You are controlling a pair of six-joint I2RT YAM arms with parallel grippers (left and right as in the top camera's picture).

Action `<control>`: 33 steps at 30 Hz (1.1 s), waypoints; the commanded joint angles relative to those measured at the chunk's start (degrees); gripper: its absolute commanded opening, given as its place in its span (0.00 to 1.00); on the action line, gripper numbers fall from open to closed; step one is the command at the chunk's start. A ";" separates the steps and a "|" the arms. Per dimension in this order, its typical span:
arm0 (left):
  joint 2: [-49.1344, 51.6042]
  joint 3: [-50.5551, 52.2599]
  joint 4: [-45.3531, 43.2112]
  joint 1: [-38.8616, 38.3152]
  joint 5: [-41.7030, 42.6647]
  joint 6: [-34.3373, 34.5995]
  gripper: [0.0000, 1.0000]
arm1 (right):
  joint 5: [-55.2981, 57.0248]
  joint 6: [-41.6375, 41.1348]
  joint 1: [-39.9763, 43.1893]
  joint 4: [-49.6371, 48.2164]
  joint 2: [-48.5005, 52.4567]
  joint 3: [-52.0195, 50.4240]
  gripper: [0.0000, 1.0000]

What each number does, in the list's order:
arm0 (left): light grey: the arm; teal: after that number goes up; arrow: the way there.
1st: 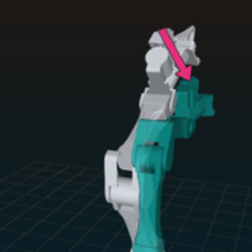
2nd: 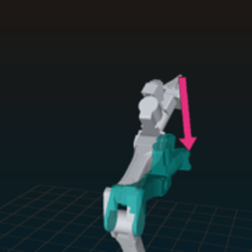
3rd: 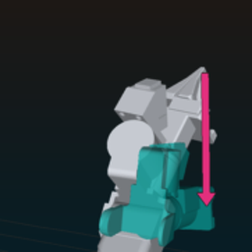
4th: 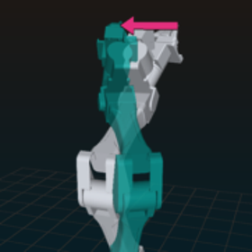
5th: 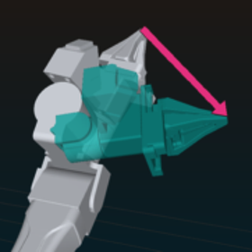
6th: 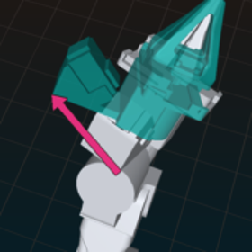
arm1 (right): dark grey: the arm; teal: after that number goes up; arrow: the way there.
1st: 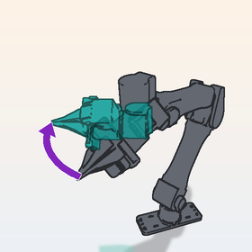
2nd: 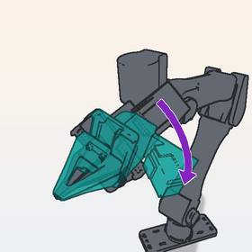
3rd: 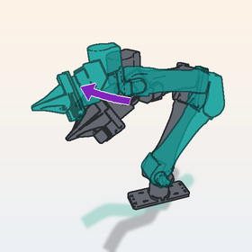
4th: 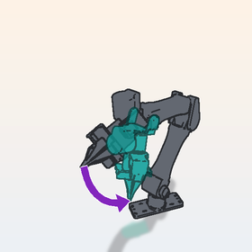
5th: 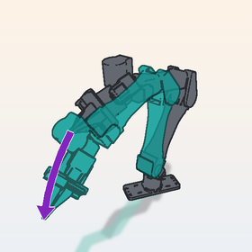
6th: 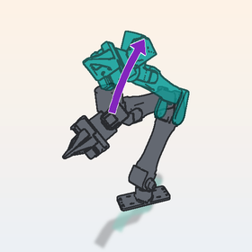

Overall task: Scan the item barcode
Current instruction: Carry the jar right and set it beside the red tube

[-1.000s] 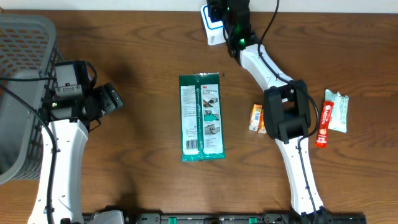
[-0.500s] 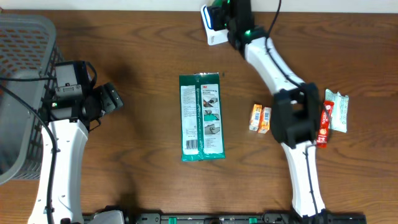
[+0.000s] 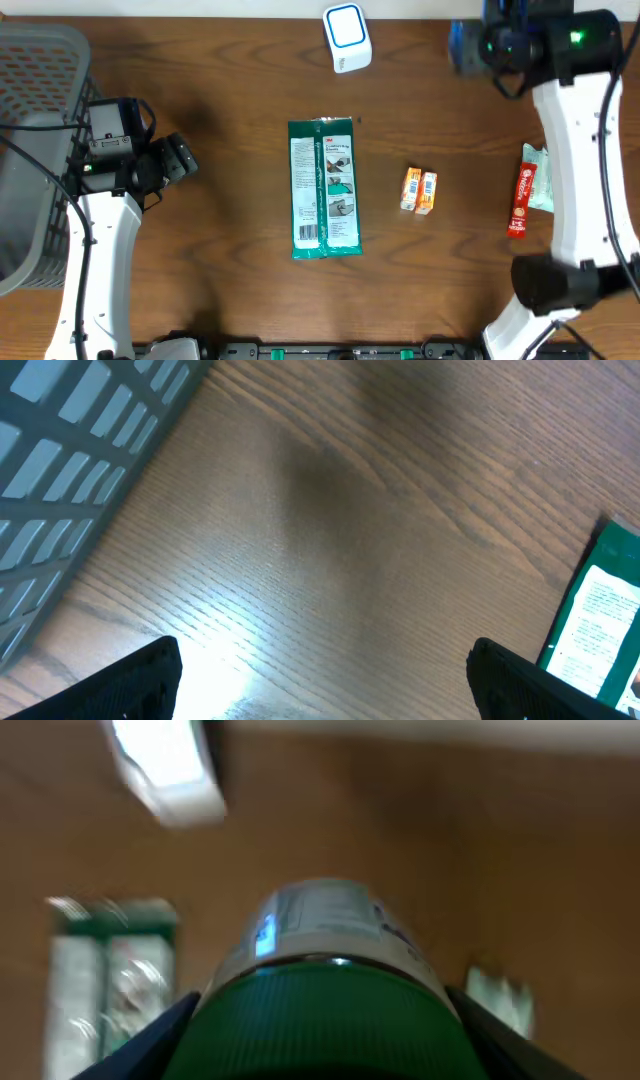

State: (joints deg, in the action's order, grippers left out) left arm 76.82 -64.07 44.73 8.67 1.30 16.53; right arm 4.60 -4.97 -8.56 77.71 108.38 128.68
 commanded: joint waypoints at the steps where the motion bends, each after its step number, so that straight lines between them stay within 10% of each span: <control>1: 0.00 -0.66 0.00 0.15 -0.50 0.28 0.92 | 1.09 -0.63 3.82 5.16 5.92 -2.54 0.01; 26: 0.00 -0.68 0.00 0.15 -0.50 0.28 0.92 | -3.72 -0.74 18.99 -11.28 12.41 -32.11 0.15; 29: 0.00 -0.66 0.00 0.15 -0.50 0.28 0.92 | -4.07 -0.74 19.47 -11.08 12.41 -32.61 0.99; 33: 0.00 -0.66 0.00 0.15 -0.50 0.28 0.92 | -4.04 -0.59 19.45 -11.06 12.37 -31.98 0.99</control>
State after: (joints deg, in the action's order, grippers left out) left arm 76.82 -64.10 44.73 8.67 1.30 16.53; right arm 1.26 -5.54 10.79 66.57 120.60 96.12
